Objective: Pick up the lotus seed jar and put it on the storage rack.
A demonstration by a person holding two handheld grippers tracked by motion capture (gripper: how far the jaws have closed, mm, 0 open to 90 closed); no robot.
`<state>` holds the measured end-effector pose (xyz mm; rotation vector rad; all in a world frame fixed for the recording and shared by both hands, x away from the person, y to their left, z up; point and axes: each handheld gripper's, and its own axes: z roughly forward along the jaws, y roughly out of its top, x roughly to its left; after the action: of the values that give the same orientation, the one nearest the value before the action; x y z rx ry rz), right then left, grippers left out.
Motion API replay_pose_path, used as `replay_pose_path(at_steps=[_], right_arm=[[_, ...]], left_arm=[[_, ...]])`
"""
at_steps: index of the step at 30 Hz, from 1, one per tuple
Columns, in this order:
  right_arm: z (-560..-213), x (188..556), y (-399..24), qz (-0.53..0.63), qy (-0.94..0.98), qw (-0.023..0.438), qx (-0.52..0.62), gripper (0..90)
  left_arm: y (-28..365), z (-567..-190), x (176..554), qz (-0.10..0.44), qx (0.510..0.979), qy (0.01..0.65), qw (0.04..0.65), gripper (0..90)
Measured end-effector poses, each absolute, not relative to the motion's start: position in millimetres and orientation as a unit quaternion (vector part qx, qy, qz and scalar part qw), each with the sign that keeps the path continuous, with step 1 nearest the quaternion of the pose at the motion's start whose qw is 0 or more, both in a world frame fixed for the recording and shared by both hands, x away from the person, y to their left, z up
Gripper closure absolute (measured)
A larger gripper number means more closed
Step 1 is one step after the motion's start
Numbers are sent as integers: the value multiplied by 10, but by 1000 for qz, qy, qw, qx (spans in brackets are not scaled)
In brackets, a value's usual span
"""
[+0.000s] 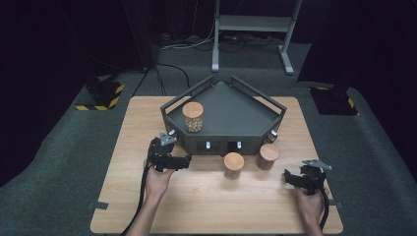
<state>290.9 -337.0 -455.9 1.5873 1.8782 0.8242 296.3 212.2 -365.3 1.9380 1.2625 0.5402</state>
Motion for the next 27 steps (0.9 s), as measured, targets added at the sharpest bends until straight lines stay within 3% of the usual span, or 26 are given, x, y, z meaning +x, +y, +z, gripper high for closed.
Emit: replay_pose_path(at_steps=[27], right_arm=[[-4558,2908,-3369,306,697,271,589,72]], left_arm=[[2066,-3938,2928,210,756,505,359,40]])
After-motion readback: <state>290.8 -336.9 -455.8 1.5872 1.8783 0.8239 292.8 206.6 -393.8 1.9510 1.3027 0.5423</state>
